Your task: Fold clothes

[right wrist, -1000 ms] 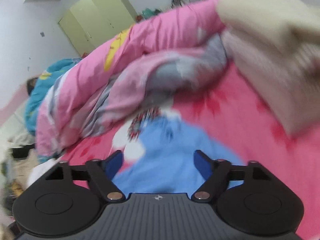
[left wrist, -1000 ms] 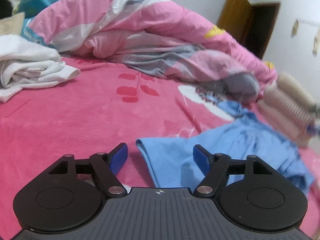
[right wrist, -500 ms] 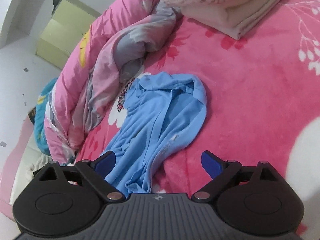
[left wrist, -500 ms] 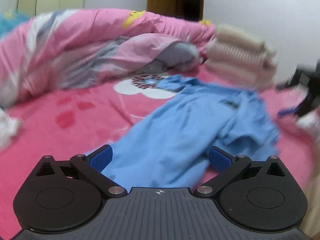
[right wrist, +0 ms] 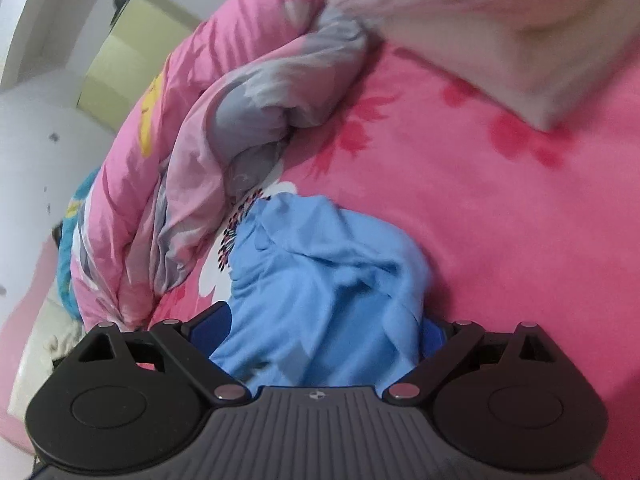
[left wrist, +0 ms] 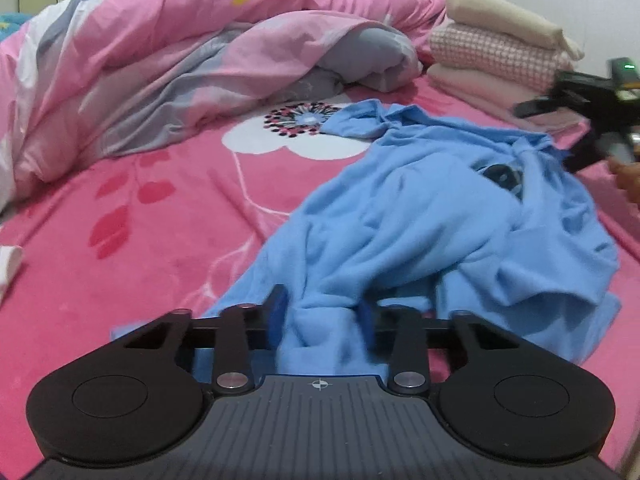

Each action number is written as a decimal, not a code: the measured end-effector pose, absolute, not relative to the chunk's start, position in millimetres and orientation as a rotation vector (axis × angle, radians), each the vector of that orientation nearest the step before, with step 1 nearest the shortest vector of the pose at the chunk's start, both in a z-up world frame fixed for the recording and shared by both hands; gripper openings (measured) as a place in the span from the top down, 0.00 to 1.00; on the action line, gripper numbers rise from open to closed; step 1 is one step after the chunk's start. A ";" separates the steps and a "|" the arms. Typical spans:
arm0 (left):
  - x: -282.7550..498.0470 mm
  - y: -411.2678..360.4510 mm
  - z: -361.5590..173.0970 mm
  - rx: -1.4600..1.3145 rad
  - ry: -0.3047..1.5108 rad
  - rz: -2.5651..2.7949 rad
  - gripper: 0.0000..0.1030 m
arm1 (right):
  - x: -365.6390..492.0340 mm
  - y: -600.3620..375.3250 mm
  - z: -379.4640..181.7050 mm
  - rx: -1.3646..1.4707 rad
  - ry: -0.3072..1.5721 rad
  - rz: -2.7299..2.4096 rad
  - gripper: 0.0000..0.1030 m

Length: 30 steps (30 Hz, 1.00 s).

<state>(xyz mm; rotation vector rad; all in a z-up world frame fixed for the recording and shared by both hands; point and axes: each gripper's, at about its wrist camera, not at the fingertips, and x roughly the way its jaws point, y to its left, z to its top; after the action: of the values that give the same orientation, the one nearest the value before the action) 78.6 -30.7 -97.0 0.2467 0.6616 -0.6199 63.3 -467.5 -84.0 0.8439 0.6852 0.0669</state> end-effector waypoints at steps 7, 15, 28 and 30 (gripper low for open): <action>84.4 -16.5 -97.3 0.048 0.708 -0.663 0.72 | 138.2 -434.0 -89.1 0.786 0.768 0.186 0.14; 78.3 -1.0 -104.0 -0.141 0.707 -0.726 0.72 | 219.5 -363.9 -94.2 0.764 0.869 0.390 0.22; 59.4 17.6 -104.2 -0.269 0.723 -0.722 0.74 | 278.6 -146.6 -41.8 0.276 0.964 0.905 0.41; 60.1 17.5 -104.7 -0.280 0.731 -0.712 0.73 | 284.2 -144.1 -32.6 0.136 0.988 0.749 0.25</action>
<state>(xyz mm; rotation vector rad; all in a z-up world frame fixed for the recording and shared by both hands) 60.1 17.5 -104.7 -0.2798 0.7306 -0.7120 284.2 -144.1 -32.6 0.1358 0.9881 0.7488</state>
